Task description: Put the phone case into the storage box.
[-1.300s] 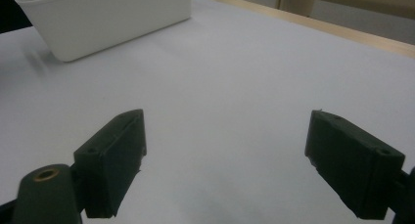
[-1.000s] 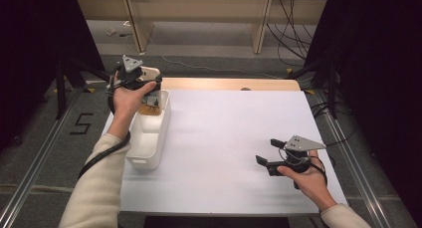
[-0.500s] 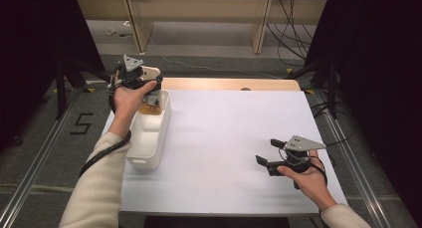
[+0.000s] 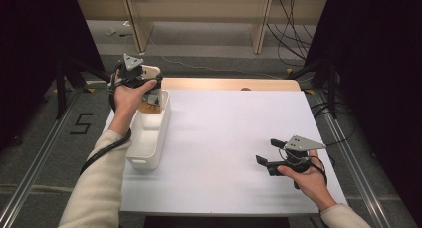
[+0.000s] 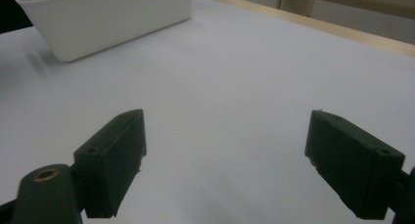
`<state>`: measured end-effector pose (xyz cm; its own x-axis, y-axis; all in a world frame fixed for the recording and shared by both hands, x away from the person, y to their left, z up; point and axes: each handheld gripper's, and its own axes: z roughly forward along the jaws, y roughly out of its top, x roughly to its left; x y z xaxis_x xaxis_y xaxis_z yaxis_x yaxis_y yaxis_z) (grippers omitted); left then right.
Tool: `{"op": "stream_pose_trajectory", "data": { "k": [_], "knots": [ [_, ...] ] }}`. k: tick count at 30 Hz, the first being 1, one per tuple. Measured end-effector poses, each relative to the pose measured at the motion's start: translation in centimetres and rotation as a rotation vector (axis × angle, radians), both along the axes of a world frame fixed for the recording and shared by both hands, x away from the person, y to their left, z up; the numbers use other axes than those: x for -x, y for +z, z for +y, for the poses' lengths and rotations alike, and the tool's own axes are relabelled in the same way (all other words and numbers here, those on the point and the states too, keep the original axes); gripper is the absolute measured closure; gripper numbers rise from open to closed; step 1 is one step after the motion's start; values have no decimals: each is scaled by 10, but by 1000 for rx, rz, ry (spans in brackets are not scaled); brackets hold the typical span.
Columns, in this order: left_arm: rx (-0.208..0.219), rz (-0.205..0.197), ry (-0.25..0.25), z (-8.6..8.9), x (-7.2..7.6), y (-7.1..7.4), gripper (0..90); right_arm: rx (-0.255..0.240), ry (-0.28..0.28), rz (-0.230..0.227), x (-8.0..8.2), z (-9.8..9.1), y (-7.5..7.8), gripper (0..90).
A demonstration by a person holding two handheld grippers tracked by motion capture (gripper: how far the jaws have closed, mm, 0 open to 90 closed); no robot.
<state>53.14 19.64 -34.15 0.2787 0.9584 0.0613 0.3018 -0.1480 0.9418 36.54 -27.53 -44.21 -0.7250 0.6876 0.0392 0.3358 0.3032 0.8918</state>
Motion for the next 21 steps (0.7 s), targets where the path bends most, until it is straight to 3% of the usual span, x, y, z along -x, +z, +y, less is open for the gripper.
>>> {"op": "stream_pose_trajectory", "data": {
  "k": [21],
  "knots": [
    [-7, 7, 3, -3, -6, -1, 107, 0, 0, 0, 0, 0, 0, 162]
  ]
}}
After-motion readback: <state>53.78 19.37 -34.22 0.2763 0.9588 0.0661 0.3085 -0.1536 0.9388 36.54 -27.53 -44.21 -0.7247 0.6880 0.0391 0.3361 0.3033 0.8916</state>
